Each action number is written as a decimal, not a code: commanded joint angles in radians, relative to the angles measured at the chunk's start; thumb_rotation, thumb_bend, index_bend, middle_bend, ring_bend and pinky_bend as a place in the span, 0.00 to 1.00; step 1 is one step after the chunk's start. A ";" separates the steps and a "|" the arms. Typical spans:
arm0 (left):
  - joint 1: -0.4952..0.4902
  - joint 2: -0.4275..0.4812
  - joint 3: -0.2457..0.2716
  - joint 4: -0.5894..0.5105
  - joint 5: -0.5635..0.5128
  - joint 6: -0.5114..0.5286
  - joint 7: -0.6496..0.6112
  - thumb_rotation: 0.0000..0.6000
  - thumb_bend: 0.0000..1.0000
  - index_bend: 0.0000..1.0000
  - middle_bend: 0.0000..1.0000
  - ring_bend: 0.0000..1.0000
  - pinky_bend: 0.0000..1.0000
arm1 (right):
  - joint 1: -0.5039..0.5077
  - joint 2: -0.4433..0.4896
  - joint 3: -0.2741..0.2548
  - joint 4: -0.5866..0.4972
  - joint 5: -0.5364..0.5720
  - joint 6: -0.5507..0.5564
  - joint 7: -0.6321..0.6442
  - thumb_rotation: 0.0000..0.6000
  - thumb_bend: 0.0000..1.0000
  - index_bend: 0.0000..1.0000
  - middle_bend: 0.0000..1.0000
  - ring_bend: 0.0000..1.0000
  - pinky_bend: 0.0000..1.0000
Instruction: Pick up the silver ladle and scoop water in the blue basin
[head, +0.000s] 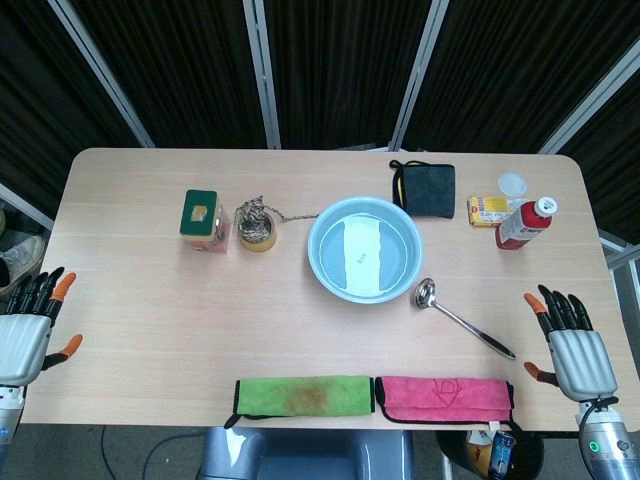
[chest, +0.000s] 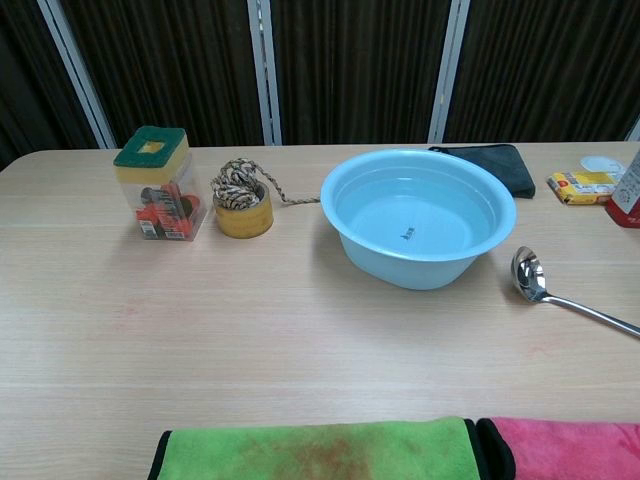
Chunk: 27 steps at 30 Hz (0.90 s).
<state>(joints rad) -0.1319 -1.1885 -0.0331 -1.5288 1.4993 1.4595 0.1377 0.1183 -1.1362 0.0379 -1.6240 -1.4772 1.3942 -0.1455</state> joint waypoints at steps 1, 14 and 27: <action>-0.002 -0.001 -0.003 0.001 -0.006 -0.005 0.002 1.00 0.24 0.00 0.00 0.00 0.00 | 0.001 0.002 0.001 0.001 0.004 -0.005 0.003 1.00 0.02 0.00 0.00 0.00 0.00; -0.007 0.010 -0.002 -0.018 0.007 -0.008 -0.026 1.00 0.24 0.00 0.00 0.00 0.00 | 0.023 -0.031 0.000 0.016 0.009 -0.047 0.032 1.00 0.03 0.13 0.00 0.00 0.00; -0.026 0.025 0.000 -0.030 -0.014 -0.061 -0.042 1.00 0.24 0.00 0.00 0.00 0.00 | 0.122 -0.096 0.028 -0.008 0.089 -0.207 -0.078 1.00 0.12 0.40 0.00 0.00 0.00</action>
<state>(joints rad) -0.1566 -1.1649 -0.0332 -1.5581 1.4865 1.4011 0.0977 0.2258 -1.2201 0.0576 -1.6355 -1.4058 1.2063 -0.2125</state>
